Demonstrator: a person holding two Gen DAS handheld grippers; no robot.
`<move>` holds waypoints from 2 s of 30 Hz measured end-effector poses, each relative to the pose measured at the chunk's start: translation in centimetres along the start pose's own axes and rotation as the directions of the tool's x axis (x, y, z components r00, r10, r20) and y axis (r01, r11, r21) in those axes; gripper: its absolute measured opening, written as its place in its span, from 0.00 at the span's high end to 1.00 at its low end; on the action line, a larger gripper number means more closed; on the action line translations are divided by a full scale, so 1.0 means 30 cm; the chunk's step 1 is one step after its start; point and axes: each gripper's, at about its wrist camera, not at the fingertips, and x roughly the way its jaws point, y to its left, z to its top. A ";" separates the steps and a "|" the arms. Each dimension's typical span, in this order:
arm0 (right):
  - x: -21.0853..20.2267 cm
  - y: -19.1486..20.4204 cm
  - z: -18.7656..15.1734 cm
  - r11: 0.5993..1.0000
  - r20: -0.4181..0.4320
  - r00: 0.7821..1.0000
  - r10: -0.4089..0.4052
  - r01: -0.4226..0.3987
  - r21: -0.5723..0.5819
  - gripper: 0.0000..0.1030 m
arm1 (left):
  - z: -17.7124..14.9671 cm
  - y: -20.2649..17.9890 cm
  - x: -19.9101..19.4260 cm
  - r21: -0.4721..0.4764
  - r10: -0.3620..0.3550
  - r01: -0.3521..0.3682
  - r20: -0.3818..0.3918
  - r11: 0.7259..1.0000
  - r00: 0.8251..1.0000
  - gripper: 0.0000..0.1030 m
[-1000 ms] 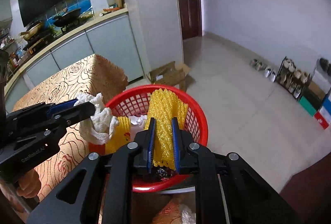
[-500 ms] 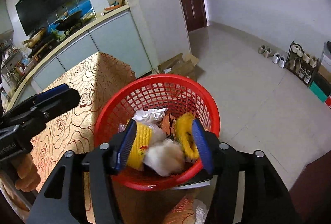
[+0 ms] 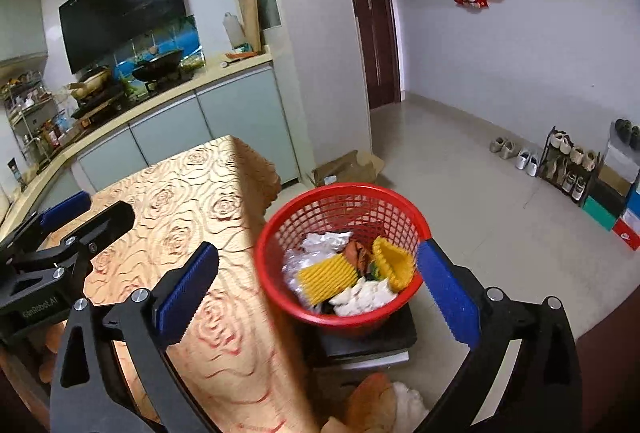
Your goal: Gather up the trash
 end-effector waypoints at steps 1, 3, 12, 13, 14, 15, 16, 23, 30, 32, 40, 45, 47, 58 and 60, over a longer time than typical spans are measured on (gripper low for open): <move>-0.014 0.009 -0.005 1.000 0.003 1.000 -0.002 0.002 -0.003 0.06 | -0.005 0.007 -0.023 -0.005 0.019 -0.019 0.007 1.000 1.000 0.10; -0.045 0.028 -0.017 1.000 0.011 1.000 -0.009 0.009 -0.011 0.06 | -0.022 0.026 -0.067 -0.021 0.048 -0.048 0.015 0.999 0.999 0.10; -0.125 0.079 -0.086 0.999 0.009 1.000 -0.013 0.013 -0.048 0.06 | -0.099 0.038 -0.159 -0.046 0.085 -0.084 0.012 0.995 0.996 0.09; -0.131 0.084 -0.093 0.999 0.009 1.000 -0.016 0.016 -0.051 0.06 | -0.110 0.041 -0.168 -0.050 0.091 -0.090 0.009 0.995 0.996 0.09; -0.136 0.090 -0.100 0.999 0.007 1.000 -0.017 0.017 -0.052 0.06 | -0.120 0.046 -0.176 -0.054 0.095 -0.095 0.006 0.994 0.995 0.09; -0.145 0.094 -0.108 0.999 0.006 1.000 -0.013 0.013 -0.051 0.06 | -0.130 0.049 -0.181 -0.060 0.099 -0.099 0.002 0.993 0.995 0.09; -0.153 0.100 -0.116 0.999 0.008 1.000 -0.010 0.010 -0.051 0.06 | -0.138 0.051 -0.188 -0.065 0.105 -0.104 0.002 0.992 0.995 0.09; -0.200 0.135 -0.145 0.997 0.025 1.000 0.006 -0.004 -0.083 0.06 | -0.171 0.058 -0.239 -0.081 0.129 -0.128 0.007 0.988 0.992 0.09; -0.229 0.142 -0.158 0.997 0.028 1.000 0.006 -0.004 -0.077 0.06 | -0.182 0.055 -0.264 -0.088 0.125 -0.124 -0.003 0.988 0.992 0.09; -0.233 0.138 -0.163 0.998 0.025 1.000 0.007 -0.005 -0.070 0.06 | -0.184 0.050 -0.269 -0.084 0.125 -0.124 -0.002 0.989 0.992 0.09; -0.235 0.131 -0.164 0.998 0.022 1.000 0.008 -0.007 -0.062 0.06 | -0.188 0.039 -0.275 -0.082 0.120 -0.120 0.000 0.989 0.993 0.09; -0.238 0.137 -0.169 0.998 0.027 1.000 0.012 -0.010 -0.064 0.06 | -0.186 0.037 -0.285 -0.082 0.122 -0.121 0.007 0.989 0.993 0.09; -0.240 0.140 -0.169 0.998 0.028 1.000 0.012 -0.010 -0.066 0.06 | -0.185 0.035 -0.289 -0.079 0.124 -0.123 0.009 0.989 0.992 0.09; -0.243 0.144 -0.165 0.998 0.031 0.999 0.013 -0.010 -0.069 0.06 | -0.182 0.033 -0.293 -0.076 0.123 -0.122 0.009 0.990 0.992 0.09; -0.243 0.146 -0.164 0.997 0.030 0.999 0.012 -0.010 -0.072 0.06 | -0.182 0.031 -0.295 -0.075 0.122 -0.121 0.009 0.990 0.992 0.09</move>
